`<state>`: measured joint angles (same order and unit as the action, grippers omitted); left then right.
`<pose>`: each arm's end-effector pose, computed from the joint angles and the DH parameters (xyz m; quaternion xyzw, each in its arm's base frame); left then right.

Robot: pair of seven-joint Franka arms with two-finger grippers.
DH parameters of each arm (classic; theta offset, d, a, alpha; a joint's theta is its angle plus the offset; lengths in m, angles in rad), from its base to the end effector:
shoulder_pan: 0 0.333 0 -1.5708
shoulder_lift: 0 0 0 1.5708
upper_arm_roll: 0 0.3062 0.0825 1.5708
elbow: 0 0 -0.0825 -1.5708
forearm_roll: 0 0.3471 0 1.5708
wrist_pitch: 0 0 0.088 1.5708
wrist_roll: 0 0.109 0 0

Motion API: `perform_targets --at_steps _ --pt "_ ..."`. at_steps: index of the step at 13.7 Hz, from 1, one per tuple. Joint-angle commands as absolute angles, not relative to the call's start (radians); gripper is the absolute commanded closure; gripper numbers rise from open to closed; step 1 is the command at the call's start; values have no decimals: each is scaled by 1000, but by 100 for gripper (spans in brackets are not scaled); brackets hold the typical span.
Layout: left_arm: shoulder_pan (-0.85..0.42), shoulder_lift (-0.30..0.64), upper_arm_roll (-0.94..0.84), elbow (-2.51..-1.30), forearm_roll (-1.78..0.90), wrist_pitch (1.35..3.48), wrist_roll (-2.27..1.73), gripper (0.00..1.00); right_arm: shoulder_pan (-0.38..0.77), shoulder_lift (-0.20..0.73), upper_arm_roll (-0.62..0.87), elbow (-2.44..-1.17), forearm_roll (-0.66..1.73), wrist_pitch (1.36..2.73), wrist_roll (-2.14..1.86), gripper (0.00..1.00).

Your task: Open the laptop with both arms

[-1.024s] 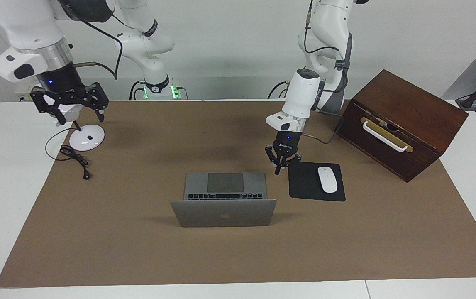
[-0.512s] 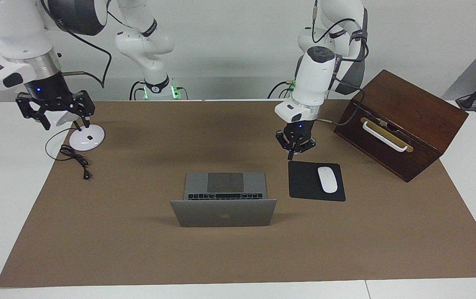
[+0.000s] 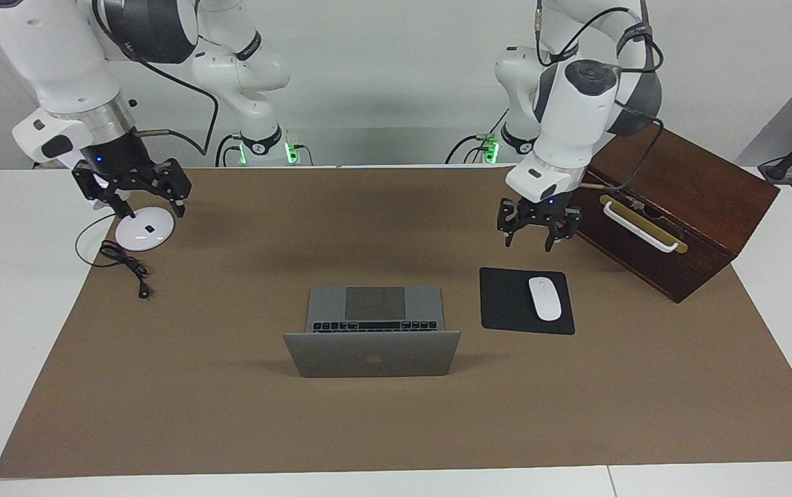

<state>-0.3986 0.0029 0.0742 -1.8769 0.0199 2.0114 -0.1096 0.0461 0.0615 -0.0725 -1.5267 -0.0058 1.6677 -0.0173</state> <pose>0.5129 -0.1712 0.5155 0.9916 -0.1106 0.0662 0.0050 0.5458 -0.0137 0.6084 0.9992 -0.0042 0.0397 0.0060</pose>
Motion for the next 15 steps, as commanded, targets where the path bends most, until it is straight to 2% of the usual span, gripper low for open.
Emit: perform_targets --at_steps 1,5,15 --pt "-332 -58 66 -1864 37 1918 -114 0 26 34 -57 -1574 12 1690 -5 0" --pt "-241 -57 66 -1743 40 1746 -29 0 26 34 -58 -1572 12 1692 -6 0" --pt "-46 -69 71 -1655 34 1626 12 0 29 40 -71 -1554 14 1666 -5 0"
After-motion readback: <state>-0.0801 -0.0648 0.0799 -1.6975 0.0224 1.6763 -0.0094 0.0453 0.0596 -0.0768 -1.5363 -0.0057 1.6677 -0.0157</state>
